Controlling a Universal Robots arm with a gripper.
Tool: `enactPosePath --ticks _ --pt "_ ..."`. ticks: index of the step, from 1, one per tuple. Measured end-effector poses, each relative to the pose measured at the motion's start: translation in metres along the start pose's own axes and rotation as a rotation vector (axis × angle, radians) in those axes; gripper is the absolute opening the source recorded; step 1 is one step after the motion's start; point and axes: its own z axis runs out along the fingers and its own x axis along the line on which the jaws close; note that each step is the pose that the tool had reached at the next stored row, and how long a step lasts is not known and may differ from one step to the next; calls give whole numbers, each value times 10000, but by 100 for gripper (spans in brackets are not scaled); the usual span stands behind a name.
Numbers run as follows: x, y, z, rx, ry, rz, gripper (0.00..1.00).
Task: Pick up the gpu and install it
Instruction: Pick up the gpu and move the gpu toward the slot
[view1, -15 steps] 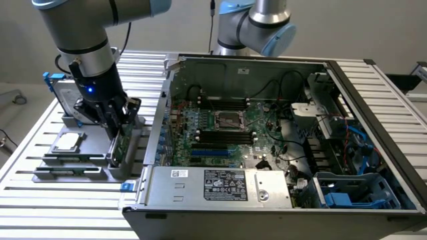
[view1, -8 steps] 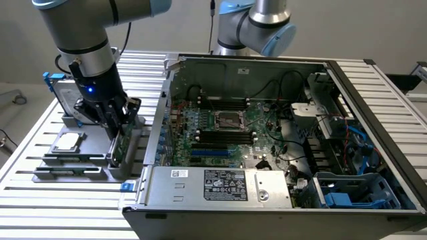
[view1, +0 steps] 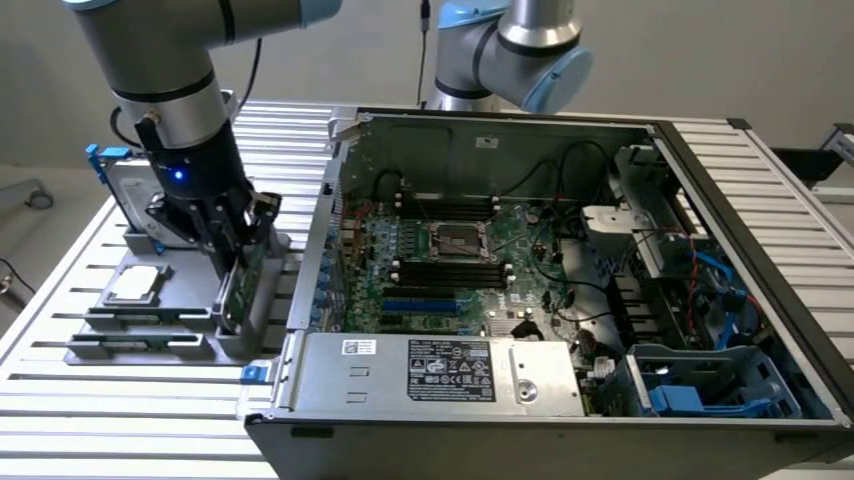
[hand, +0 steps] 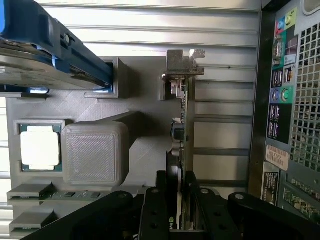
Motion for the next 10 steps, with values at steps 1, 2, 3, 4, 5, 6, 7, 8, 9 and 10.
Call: enactPosePath --ticks 1,2,3,4,5,6,7,8,9,10 --pt "0 0 -27 -12 0 0 26" --pt "0 0 -57 -24 0 0 26" --pt "0 0 -87 -35 0 0 26" --pt "0 0 -121 -45 0 0 26" --pt "0 -1 -156 -51 0 1 26" --pt "0 -1 -192 -58 -2 1 26" --pt "0 -1 -228 -63 -1 0 26" --pt "0 -1 -267 -66 -1 0 26" --pt "0 -1 -310 -69 -2 1 26" --pt "0 -2 -355 -69 0 1 26"
